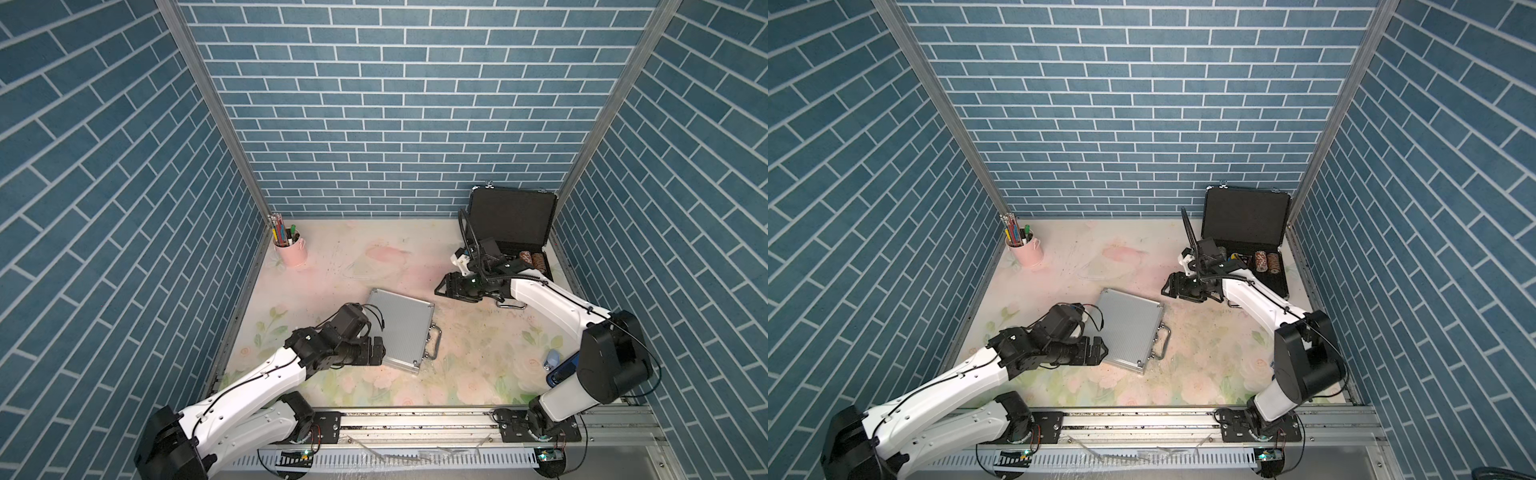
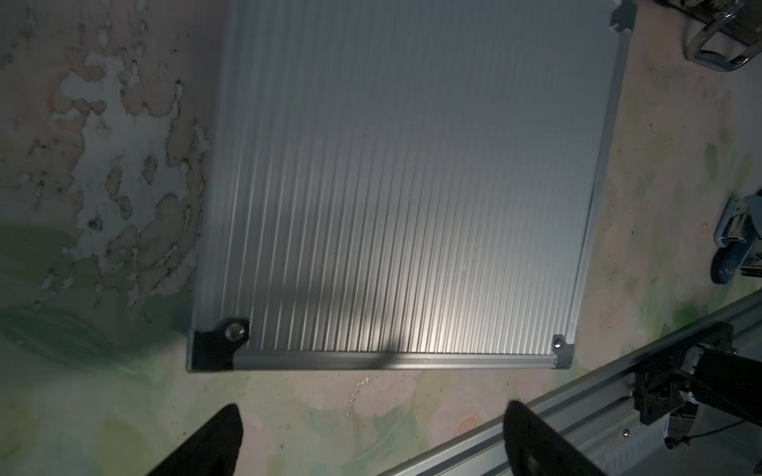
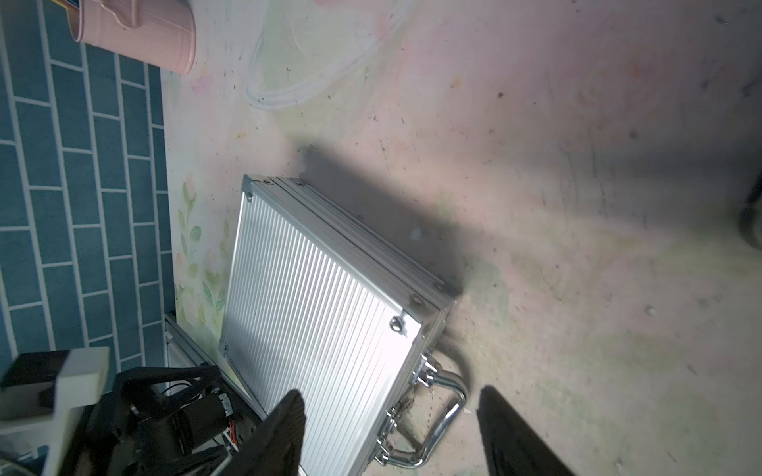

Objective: Close the poker set cases
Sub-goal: Fasten the fastener on the poker set case, then move the poker set case to the center of the board.

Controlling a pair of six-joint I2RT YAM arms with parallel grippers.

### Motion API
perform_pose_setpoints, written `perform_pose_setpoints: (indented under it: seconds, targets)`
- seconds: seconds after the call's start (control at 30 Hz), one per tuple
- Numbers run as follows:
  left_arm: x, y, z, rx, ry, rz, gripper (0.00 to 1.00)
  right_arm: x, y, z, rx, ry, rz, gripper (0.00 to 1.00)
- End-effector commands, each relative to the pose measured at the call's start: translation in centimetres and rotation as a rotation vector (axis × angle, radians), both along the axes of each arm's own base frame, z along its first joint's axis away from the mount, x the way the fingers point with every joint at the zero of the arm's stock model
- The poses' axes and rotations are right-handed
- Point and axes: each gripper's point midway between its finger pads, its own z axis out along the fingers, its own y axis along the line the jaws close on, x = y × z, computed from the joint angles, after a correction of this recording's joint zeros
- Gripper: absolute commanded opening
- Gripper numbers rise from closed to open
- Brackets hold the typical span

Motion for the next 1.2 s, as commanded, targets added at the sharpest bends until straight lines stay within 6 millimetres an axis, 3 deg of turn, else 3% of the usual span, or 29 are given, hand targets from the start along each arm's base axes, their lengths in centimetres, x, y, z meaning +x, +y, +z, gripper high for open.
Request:
perform_pose_setpoints:
  seconds: [0.0, 0.23, 0.5, 0.7, 0.97, 1.17]
  targets:
    - [0.3, -0.1, -0.9, -0.006, -0.008, 0.097, 1.00, 0.0, 1.5, -0.4, 0.031, 0.021, 0.106, 0.70]
    - [1.6, -2.1, -2.2, -0.044, -0.016, 0.099, 1.00, 1.1, 4.6, -1.3, 0.067, 0.042, 0.196, 0.71]
    - [4.2, -2.2, -2.1, -0.030, -0.099, 0.132, 1.00, -1.1, 7.0, -3.1, 0.137, 0.133, 0.291, 0.70]
    - [6.2, -2.7, -2.7, -0.025, -0.126, 0.133, 1.00, -3.6, 6.9, -3.9, 0.143, 0.185, 0.316, 0.71]
    - [10.2, -1.8, -1.9, 0.002, -0.153, 0.116, 1.00, -6.4, 6.2, -4.8, 0.149, 0.233, 0.299, 0.70]
    - [13.1, -2.2, -1.8, 0.011, -0.149, 0.056, 1.00, -8.3, 7.0, -5.1, 0.181, 0.259, 0.248, 0.70]
